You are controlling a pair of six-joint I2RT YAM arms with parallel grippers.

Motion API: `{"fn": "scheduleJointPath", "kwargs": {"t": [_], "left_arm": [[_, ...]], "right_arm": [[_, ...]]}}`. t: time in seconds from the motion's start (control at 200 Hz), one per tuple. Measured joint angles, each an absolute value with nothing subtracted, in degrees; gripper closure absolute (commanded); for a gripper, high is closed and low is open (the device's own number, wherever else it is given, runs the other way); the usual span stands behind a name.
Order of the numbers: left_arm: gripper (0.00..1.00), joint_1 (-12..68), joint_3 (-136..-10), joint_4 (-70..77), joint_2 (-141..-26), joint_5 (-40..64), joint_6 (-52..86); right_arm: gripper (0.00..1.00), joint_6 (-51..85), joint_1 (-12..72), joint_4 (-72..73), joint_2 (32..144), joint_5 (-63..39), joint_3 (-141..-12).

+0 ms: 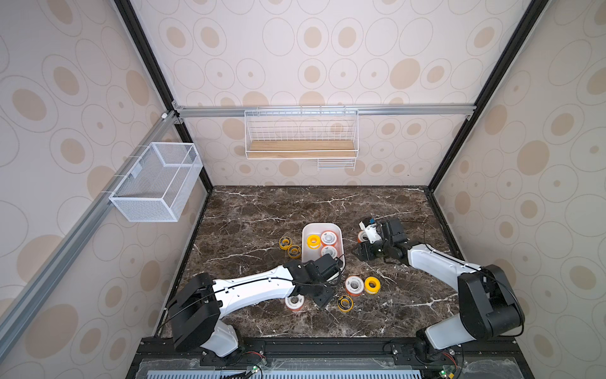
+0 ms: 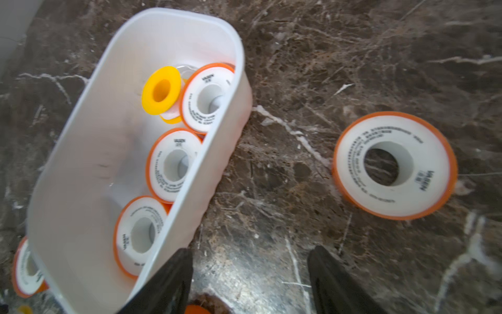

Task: Put the sealing tape into the storage box
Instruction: Place the sealing tape in the storage box.

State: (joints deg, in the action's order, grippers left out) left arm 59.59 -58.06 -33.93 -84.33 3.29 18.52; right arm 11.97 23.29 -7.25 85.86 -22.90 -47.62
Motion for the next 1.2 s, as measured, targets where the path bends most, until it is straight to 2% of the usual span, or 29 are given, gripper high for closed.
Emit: {"fn": "scheduleJointPath", "kwargs": {"t": [0.21,0.305,0.481,0.741,1.202], "left_arm": [[0.35,53.7,-62.8,-35.2,-82.3,1.5,19.0],[0.35,51.6,-66.2,-36.6,-82.8,-0.7,19.1],[0.35,48.1,-71.8,-37.7,-87.4,-3.6,19.3],[0.35,44.5,-75.0,-38.7,-94.1,-5.4,18.9],[0.36,43.4,-79.3,-38.4,-101.5,-6.6,16.8]], "right_arm": [[0.35,12.0,23.3,-5.3,88.0,-32.8,-48.4],[0.42,12.6,23.3,-4.7,89.8,-34.9,-49.0],[0.47,14.2,23.4,-4.3,92.3,-37.5,-49.6],[0.56,14.7,25.2,-5.0,94.6,-36.3,-52.8],[0.62,15.2,26.3,-6.1,96.6,-32.9,-54.6]]}}
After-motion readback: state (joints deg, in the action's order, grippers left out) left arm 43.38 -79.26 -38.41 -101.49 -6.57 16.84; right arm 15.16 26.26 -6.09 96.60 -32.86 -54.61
